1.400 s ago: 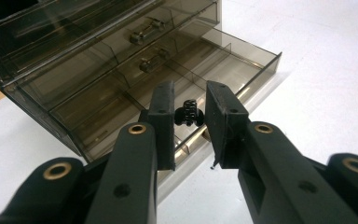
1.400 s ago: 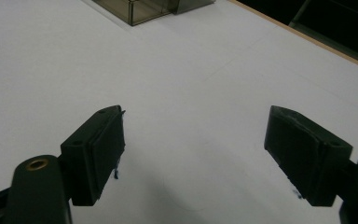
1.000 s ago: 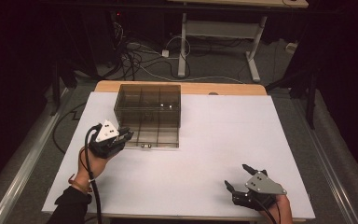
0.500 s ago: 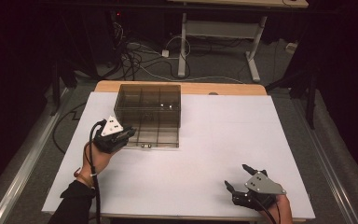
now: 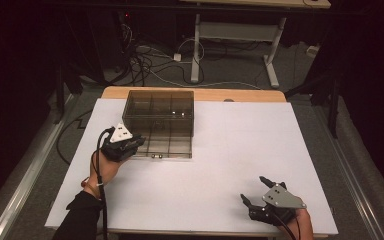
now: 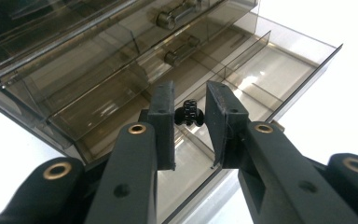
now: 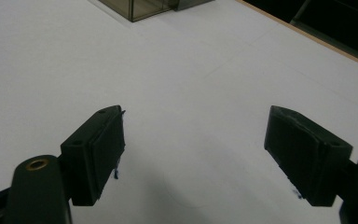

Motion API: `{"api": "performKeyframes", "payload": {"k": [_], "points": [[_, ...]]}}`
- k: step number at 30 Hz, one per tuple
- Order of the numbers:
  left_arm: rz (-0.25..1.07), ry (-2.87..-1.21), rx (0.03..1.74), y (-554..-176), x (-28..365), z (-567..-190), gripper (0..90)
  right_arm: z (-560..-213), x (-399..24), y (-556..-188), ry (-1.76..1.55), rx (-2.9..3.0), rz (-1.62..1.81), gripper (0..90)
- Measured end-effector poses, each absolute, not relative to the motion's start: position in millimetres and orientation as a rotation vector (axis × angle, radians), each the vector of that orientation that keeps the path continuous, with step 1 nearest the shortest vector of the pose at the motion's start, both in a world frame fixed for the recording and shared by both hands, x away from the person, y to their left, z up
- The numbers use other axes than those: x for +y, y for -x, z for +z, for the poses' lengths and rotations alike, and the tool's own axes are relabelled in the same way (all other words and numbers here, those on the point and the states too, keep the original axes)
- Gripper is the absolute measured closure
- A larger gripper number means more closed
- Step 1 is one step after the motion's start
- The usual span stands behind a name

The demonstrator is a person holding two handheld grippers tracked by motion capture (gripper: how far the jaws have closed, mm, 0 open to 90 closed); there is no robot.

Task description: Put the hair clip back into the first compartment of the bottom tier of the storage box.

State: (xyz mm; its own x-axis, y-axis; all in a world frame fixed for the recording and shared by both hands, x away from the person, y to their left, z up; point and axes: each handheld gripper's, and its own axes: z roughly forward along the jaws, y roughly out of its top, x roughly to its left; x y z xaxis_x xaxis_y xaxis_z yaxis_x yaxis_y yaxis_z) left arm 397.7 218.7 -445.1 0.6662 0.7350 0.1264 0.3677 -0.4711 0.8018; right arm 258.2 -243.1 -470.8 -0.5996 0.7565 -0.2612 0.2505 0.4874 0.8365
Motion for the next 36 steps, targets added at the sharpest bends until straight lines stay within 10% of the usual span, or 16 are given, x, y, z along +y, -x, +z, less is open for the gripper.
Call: {"api": "performKeyframes", "payload": {"k": [36], "points": [[0.578,-2.154,0.881,-401,221,-461,71.0,-471,-244,-258,-0.818,2.109,1.040,20.4]]}}
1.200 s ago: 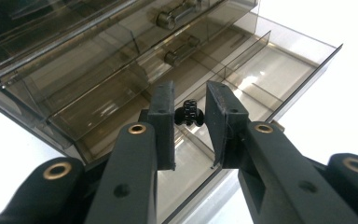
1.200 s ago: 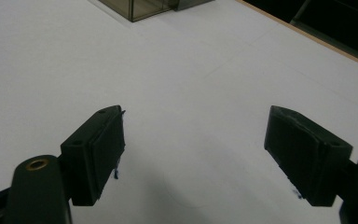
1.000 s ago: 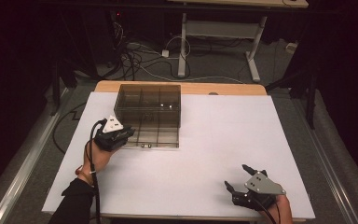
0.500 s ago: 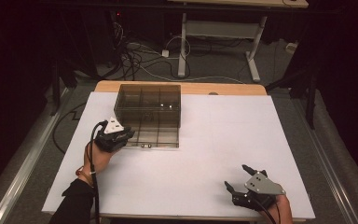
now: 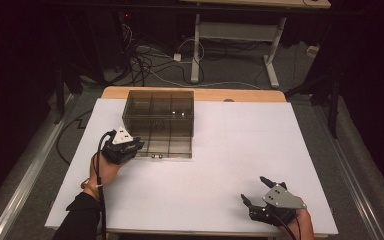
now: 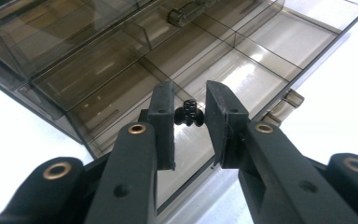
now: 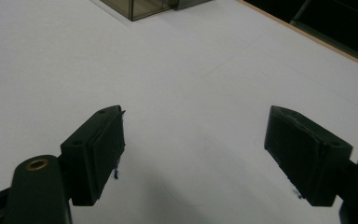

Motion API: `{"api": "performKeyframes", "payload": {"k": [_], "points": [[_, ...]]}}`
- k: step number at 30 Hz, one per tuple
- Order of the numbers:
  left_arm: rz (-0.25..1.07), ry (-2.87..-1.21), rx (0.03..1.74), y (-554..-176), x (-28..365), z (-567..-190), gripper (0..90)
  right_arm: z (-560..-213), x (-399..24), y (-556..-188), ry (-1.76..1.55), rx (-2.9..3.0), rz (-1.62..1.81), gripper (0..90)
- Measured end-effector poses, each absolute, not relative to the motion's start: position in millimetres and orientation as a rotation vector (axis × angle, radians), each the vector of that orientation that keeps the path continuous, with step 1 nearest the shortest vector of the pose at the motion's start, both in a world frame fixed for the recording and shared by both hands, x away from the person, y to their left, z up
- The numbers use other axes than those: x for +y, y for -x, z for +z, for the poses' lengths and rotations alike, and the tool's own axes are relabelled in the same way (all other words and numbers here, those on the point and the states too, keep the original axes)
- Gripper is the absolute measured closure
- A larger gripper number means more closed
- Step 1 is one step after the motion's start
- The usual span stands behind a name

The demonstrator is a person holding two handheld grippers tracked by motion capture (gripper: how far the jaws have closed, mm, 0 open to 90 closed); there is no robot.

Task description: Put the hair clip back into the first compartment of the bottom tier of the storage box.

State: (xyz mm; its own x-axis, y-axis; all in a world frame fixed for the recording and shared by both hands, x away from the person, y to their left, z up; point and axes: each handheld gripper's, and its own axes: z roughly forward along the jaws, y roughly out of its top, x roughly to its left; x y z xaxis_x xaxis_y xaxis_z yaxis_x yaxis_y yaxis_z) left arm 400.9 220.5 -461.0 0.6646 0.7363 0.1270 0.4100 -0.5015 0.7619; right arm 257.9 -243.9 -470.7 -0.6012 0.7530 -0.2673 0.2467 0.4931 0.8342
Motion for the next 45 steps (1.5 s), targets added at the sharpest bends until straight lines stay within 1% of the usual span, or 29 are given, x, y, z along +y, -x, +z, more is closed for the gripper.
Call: {"api": "performKeyframes", "payload": {"k": [15,16,20,30,32,35,37,38,39,42,43,45], "points": [[0.573,-2.158,0.886,-401,220,-463,70.8,-471,-244,-258,-0.816,2.111,1.037,20.4],[0.574,-2.156,0.888,-402,220,-463,69.1,-471,-244,-258,-0.817,2.112,1.038,20.4],[0.571,-2.153,0.895,-402,220,-464,67.3,-471,-244,-258,-0.817,2.111,1.038,20.4],[0.601,-2.123,0.881,-400,222,-460,67.2,-471,-244,-258,-0.815,2.110,1.039,20.4],[0.613,-2.110,0.875,-398,222,-459,65.3,-470,-245,-258,-0.815,2.110,1.040,20.4],[0.638,-2.093,0.867,-396,223,-456,58.0,-470,-245,-258,-0.816,2.109,1.040,20.4],[0.657,-2.082,0.856,-393,223,-454,56.5,-470,-245,-258,-0.816,2.109,1.041,20.4],[0.665,-2.070,0.857,-392,223,-453,52.2,-470,-245,-258,-0.815,2.109,1.040,20.4],[0.673,-2.060,0.860,-391,223,-452,52.2,-470,-245,-258,-0.815,2.109,1.040,20.4],[0.696,-2.045,0.854,-389,222,-450,40.7,-470,-245,-258,-0.816,2.107,1.041,20.4],[0.705,-2.041,0.855,-388,222,-449,40.7,-470,-245,-258,-0.816,2.107,1.041,20.4],[0.729,-2.039,0.849,-387,222,-448,35.3,-470,-245,-258,-0.815,2.108,1.041,20.4]]}}
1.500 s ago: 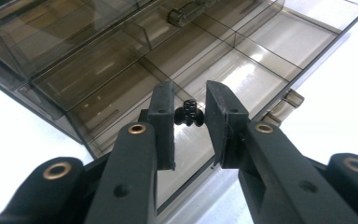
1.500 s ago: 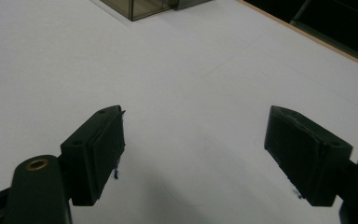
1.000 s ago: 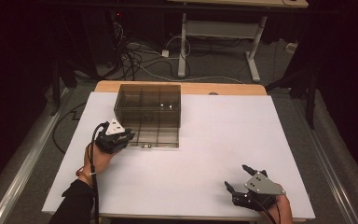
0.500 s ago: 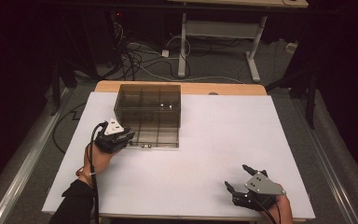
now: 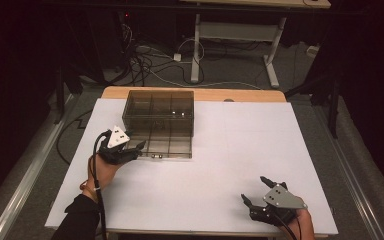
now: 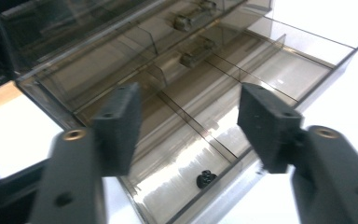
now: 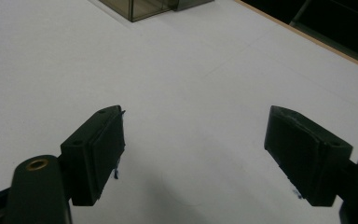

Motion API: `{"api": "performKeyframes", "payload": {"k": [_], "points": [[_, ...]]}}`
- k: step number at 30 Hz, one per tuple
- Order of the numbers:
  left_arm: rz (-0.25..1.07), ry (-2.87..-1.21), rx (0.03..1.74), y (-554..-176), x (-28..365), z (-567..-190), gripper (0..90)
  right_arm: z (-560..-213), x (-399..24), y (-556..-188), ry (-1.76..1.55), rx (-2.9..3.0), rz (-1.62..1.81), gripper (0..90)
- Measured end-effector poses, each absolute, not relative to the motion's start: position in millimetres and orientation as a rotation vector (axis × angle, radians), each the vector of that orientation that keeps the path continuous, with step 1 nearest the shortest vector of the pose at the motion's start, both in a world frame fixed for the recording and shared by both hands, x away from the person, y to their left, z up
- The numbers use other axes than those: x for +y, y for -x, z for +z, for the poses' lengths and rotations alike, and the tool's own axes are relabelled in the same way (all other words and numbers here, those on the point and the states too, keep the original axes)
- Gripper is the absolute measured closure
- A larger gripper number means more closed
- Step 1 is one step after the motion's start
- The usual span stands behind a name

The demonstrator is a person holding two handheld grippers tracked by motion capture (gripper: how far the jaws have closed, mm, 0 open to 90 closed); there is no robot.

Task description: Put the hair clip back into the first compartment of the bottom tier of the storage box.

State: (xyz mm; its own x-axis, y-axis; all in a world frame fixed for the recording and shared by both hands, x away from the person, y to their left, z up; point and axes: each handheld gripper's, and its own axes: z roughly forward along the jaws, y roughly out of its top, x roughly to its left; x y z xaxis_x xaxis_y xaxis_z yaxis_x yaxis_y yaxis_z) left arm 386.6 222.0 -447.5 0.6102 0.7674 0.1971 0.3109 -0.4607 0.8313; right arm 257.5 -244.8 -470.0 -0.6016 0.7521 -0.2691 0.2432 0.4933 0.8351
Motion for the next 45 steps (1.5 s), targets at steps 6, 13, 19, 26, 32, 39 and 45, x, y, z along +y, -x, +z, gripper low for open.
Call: {"api": "performKeyframes", "payload": {"k": [6,13,19,26,32,39,45], "points": [[0.828,-2.003,0.840,-382,221,-444,16.4,-469,-245,-257,-0.817,2.106,1.045,20.4],[0.860,-1.975,0.809,-373,226,-441,14.0,-469,-246,-257,-0.819,2.101,1.048,20.4],[0.852,-1.953,0.802,-371,226,-440,14.0,-469,-246,-257,-0.819,2.101,1.050,20.4],[0.820,-1.951,0.785,-367,222,-438,14.1,-469,-246,-257,-0.820,2.100,1.049,20.4],[0.800,-1.973,0.768,-362,214,-436,14.4,-469,-247,-257,-0.823,2.095,1.048,20.4],[0.794,-1.976,0.726,-355,205,-433,14.4,-469,-247,-257,-0.822,2.095,1.046,20.4],[0.786,-1.967,0.690,-350,198,-430,14.4,-469,-246,-257,-0.819,2.097,1.043,20.4]]}}
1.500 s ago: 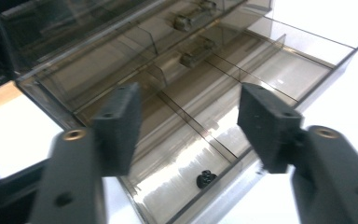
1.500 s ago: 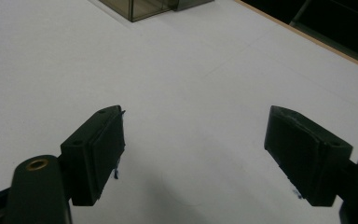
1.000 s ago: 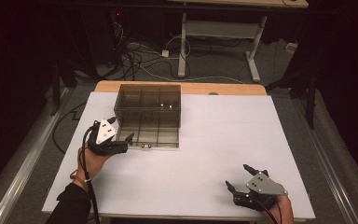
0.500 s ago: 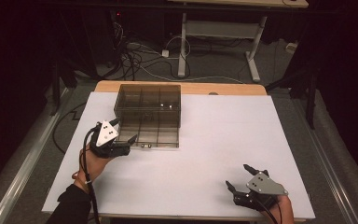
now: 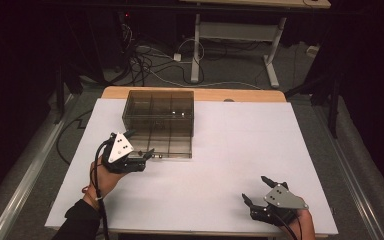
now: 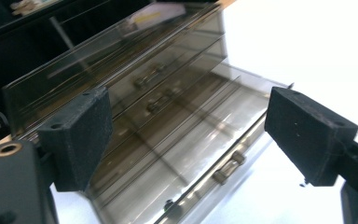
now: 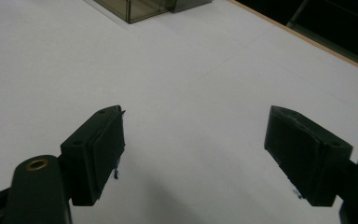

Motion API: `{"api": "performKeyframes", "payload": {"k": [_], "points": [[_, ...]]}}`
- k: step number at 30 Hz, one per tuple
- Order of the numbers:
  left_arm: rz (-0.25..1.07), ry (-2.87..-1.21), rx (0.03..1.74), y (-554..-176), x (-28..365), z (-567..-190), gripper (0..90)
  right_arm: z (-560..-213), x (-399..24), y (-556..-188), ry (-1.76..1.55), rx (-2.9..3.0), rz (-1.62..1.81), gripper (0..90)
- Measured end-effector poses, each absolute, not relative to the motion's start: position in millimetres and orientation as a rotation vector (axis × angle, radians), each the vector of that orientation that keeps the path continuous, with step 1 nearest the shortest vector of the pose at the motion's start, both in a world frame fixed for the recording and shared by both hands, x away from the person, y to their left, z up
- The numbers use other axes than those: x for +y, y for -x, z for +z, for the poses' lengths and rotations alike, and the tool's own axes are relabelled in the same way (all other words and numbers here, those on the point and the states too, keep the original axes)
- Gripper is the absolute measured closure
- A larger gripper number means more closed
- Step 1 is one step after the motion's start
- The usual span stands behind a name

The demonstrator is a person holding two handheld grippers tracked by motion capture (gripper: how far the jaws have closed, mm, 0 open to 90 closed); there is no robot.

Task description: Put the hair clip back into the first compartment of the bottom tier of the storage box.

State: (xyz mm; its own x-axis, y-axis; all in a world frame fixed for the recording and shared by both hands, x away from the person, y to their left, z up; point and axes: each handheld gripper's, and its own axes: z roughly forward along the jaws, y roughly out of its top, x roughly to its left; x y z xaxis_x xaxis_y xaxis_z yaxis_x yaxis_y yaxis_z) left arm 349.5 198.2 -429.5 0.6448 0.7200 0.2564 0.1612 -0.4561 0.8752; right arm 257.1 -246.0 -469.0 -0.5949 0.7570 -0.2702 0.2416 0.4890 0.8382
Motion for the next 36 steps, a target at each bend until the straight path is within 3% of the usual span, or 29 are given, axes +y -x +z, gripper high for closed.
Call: {"api": "performKeyframes", "payload": {"k": [36], "points": [[0.722,-1.961,0.534,-319,170,-417,14.4,-469,-246,-257,-0.817,2.099,1.036,20.3]]}}
